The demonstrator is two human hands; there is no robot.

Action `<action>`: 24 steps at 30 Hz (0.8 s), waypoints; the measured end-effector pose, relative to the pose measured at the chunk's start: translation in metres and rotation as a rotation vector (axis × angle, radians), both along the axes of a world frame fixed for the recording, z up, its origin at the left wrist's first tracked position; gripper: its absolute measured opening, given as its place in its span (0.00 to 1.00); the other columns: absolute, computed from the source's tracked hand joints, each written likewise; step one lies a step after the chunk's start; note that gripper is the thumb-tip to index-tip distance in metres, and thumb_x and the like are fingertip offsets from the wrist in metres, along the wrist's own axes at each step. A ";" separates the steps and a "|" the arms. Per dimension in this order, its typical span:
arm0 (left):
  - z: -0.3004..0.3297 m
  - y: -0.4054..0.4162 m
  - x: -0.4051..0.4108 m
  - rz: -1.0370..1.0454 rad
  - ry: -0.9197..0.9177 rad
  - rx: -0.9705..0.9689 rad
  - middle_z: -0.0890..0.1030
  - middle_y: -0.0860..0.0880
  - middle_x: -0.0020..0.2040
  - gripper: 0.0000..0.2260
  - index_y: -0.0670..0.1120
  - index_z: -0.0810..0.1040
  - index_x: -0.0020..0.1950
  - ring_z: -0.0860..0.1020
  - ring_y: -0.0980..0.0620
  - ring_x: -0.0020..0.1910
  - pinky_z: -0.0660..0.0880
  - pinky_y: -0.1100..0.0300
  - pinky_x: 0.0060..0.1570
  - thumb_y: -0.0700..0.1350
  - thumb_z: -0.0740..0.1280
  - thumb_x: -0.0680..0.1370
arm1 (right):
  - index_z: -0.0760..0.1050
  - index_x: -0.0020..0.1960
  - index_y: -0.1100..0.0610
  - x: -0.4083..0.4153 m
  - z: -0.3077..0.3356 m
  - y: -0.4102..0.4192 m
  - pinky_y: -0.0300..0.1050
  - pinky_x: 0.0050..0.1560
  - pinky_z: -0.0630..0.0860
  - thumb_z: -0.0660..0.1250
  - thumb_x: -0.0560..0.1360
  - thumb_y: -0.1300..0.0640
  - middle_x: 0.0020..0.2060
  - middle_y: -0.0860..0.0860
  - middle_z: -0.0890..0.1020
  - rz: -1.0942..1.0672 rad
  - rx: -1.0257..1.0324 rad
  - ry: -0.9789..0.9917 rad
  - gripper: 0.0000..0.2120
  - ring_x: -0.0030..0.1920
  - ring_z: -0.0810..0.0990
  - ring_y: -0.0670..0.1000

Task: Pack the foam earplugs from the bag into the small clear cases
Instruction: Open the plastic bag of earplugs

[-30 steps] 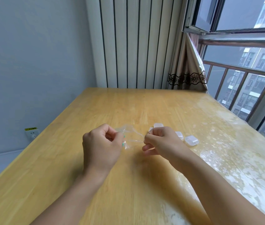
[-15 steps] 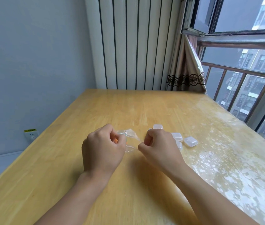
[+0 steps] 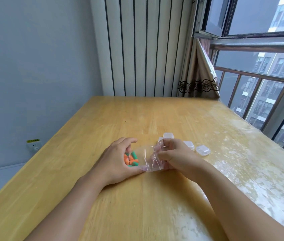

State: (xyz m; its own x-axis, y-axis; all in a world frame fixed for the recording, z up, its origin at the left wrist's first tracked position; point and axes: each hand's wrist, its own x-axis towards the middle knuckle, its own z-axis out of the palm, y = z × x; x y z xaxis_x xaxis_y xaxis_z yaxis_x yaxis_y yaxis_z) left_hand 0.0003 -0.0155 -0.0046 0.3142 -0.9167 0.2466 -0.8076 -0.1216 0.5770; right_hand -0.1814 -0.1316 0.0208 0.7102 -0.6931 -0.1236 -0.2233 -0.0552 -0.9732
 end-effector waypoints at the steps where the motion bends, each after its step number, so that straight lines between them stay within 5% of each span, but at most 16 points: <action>1: 0.001 0.000 -0.001 0.038 -0.025 -0.021 0.71 0.60 0.51 0.42 0.59 0.74 0.68 0.76 0.59 0.50 0.78 0.60 0.52 0.71 0.75 0.57 | 0.74 0.47 0.63 0.001 0.000 0.000 0.53 0.41 0.84 0.63 0.72 0.74 0.37 0.58 0.82 -0.043 -0.086 0.027 0.09 0.36 0.82 0.58; 4: 0.007 0.005 0.000 0.238 -0.030 0.014 0.68 0.57 0.62 0.53 0.54 0.72 0.71 0.73 0.55 0.62 0.75 0.59 0.61 0.75 0.75 0.50 | 0.74 0.50 0.62 0.002 0.000 0.000 0.48 0.32 0.81 0.64 0.71 0.75 0.32 0.52 0.82 -0.100 -0.224 0.043 0.12 0.30 0.80 0.56; 6: 0.014 0.012 0.004 0.377 0.126 0.107 0.72 0.53 0.66 0.59 0.49 0.71 0.73 0.74 0.52 0.63 0.74 0.58 0.59 0.78 0.73 0.48 | 0.74 0.51 0.63 0.003 -0.002 0.001 0.47 0.31 0.80 0.66 0.72 0.76 0.33 0.52 0.82 -0.096 -0.210 0.033 0.13 0.29 0.80 0.54; 10: 0.009 0.022 0.017 0.348 0.446 0.142 0.85 0.52 0.49 0.35 0.49 0.76 0.64 0.82 0.54 0.47 0.77 0.58 0.46 0.62 0.81 0.62 | 0.75 0.53 0.60 0.004 -0.002 0.004 0.44 0.24 0.77 0.68 0.70 0.73 0.40 0.53 0.83 -0.119 -0.356 0.104 0.15 0.26 0.78 0.52; 13: 0.006 0.021 0.011 0.262 0.677 0.116 0.87 0.47 0.46 0.22 0.46 0.79 0.59 0.83 0.56 0.37 0.75 0.64 0.35 0.48 0.81 0.68 | 0.75 0.56 0.53 0.003 -0.002 0.003 0.38 0.23 0.72 0.70 0.69 0.71 0.45 0.51 0.82 -0.108 -0.564 0.245 0.20 0.32 0.77 0.48; 16: 0.012 0.016 0.007 0.281 0.915 0.046 0.84 0.48 0.36 0.14 0.42 0.85 0.52 0.75 0.55 0.30 0.69 0.65 0.30 0.47 0.79 0.70 | 0.75 0.58 0.52 0.003 -0.003 0.000 0.45 0.27 0.80 0.63 0.69 0.72 0.45 0.54 0.83 -0.103 -0.615 0.311 0.22 0.36 0.81 0.52; 18: 0.014 0.014 0.008 0.327 1.029 -0.046 0.79 0.49 0.33 0.17 0.42 0.86 0.48 0.70 0.56 0.29 0.68 0.64 0.29 0.49 0.80 0.64 | 0.75 0.57 0.55 0.003 -0.002 0.001 0.52 0.28 0.82 0.64 0.70 0.72 0.43 0.58 0.83 -0.103 -0.560 0.298 0.20 0.31 0.83 0.55; 24: 0.021 0.012 0.009 0.430 0.740 -0.291 0.83 0.49 0.37 0.07 0.46 0.85 0.41 0.78 0.51 0.38 0.79 0.56 0.41 0.48 0.79 0.71 | 0.76 0.54 0.60 -0.001 0.002 0.001 0.37 0.22 0.71 0.70 0.69 0.73 0.33 0.58 0.83 -0.071 -0.354 0.254 0.17 0.22 0.76 0.48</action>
State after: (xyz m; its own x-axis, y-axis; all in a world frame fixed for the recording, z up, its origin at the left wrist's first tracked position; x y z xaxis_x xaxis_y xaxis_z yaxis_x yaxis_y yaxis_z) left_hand 0.0097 -0.0037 0.0167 0.7858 -0.6165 0.0487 -0.1363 -0.0958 0.9860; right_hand -0.1820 -0.1303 0.0229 0.6368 -0.7703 -0.0341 -0.4684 -0.3513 -0.8106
